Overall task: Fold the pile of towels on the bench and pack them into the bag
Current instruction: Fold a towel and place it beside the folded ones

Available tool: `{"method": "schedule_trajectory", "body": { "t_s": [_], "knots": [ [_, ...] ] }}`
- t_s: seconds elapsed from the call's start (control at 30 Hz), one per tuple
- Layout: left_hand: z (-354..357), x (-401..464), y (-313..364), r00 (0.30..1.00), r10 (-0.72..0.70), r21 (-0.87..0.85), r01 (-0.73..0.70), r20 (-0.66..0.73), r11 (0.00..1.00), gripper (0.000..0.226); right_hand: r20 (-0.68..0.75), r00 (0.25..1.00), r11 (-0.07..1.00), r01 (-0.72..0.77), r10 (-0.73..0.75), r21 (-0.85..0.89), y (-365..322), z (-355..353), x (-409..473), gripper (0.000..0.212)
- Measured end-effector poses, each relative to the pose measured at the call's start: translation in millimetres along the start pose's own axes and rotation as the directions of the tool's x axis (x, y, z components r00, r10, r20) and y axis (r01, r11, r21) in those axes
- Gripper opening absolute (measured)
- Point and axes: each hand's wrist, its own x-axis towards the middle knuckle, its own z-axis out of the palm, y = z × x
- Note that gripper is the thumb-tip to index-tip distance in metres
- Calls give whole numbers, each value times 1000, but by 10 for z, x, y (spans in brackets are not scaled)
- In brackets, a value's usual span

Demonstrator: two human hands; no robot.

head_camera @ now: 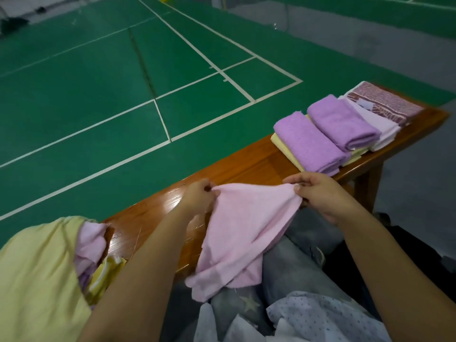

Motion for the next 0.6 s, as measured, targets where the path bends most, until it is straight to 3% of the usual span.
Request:
{"method": "schedule_trajectory", "body": {
  "t_s": [0.1,0.2,0.3,0.37,0.4,0.47,0.53,0.6],
  "knots": [
    [-384,-94,87,973,-26,-212,-23,-228,977,8,-72,989,991,132,-132,-17,-201,140,94,24],
    [-832,-297,286,853,81,-262,-247,-516,933,23,-121,949,949,304,-292,90,-566,241,135,27],
    [-1122,-616,346,663,284,-68,-453,-693,889,20,-106,918,896,396,-382,201,-815,275,125,28],
    [-1124,-804,226,609,433,121,-484,-665,867,19,-81,913,889,408,-400,209,-797,279,129,28],
    [-1057,-866,117,619,495,204,-481,-609,853,18,-67,918,902,396,-390,172,-733,282,140,28],
    [-821,-956,-117,728,520,293,-431,-447,854,20,-30,946,945,323,-322,56,-493,296,176,28],
    [-531,-1036,-325,870,432,332,-345,-238,878,23,4,976,975,218,-218,-46,-192,330,197,26],
    [-278,-1138,-478,960,274,319,-244,-53,916,27,4,992,983,125,-125,-134,78,375,187,22]
  ]
}}
